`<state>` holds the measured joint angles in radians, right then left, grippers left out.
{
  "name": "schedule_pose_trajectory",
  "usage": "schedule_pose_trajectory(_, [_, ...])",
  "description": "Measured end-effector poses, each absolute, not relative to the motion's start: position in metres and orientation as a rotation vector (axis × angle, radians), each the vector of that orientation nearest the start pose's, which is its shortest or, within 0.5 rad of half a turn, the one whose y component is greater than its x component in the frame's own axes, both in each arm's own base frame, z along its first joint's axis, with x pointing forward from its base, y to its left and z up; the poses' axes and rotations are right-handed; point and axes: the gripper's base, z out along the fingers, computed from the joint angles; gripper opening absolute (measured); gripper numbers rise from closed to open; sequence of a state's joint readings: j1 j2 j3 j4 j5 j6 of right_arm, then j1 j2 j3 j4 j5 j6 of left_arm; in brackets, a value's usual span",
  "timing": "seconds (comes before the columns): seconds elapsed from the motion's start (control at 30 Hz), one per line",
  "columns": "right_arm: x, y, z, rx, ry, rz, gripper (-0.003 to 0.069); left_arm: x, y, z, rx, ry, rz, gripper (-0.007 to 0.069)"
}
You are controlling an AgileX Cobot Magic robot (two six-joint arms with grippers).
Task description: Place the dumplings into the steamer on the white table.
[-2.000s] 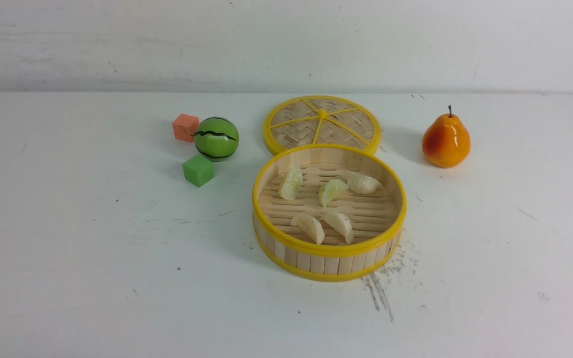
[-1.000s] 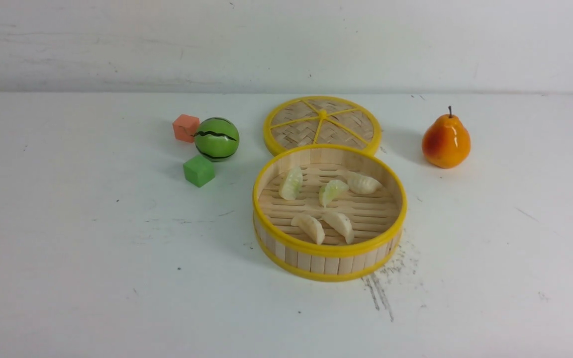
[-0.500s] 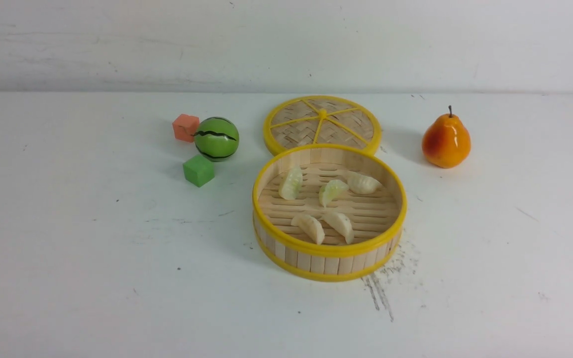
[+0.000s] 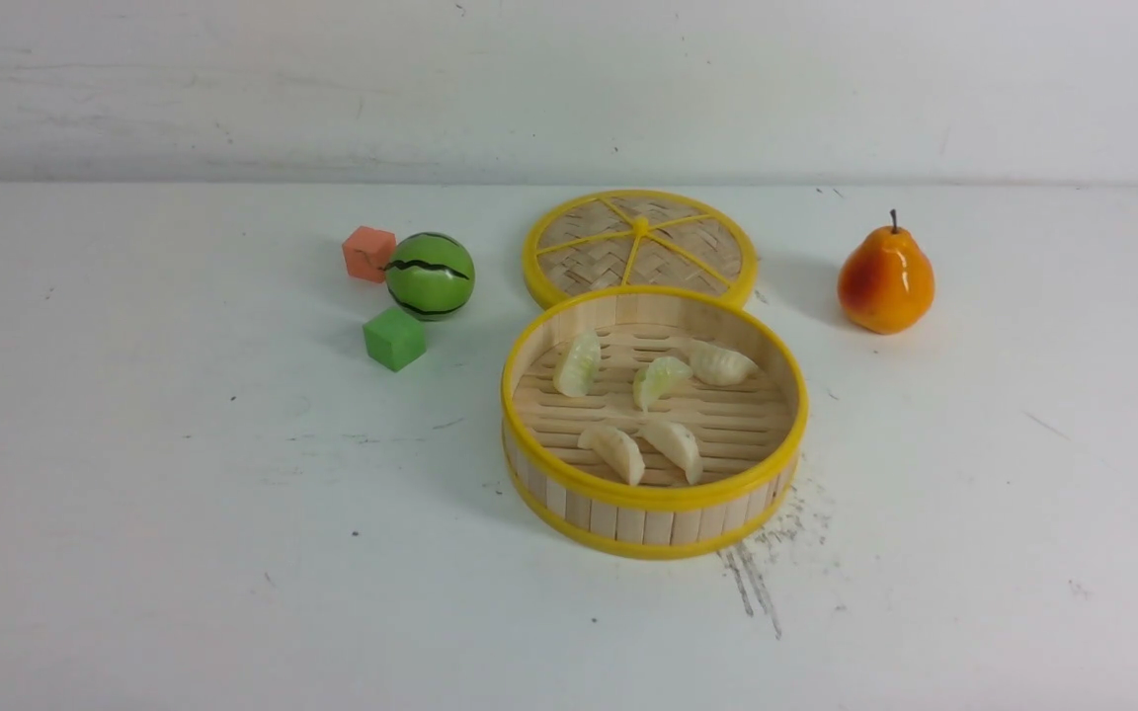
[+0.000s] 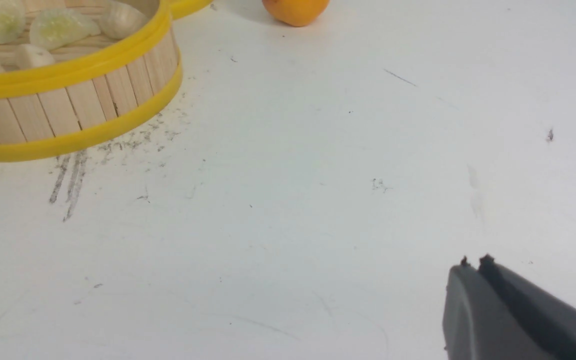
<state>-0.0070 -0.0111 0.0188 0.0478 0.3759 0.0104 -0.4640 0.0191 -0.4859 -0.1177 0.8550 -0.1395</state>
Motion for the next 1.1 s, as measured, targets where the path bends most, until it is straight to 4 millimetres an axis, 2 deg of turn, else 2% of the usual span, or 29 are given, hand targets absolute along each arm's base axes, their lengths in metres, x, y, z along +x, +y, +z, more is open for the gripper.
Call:
schedule_pose_trajectory(0.73, [0.052, 0.001, 0.174, 0.047, 1.866, 0.051, 0.0035, 0.005, -0.011, 0.288, 0.294, 1.875, -0.54, 0.0143])
schedule_pose_trajectory(0.9, [0.052, 0.001, 0.174, 0.047, 1.866, 0.051, 0.0041, 0.024, -0.016, 0.281, 0.242, 1.673, -0.549, 0.0118])
schedule_pose_trajectory(1.07, [0.052, 0.001, 0.174, 0.048, 1.866, 0.051, 0.0042, 0.038, -0.019, 0.272, 0.227, 1.447, -0.511, -0.0015])
schedule_pose_trajectory(1.1, [0.052, 0.001, 0.174, 0.048, 1.866, 0.051, 0.0044, 0.04, -0.02, 0.267, 0.247, 1.422, -0.467, -0.0014])
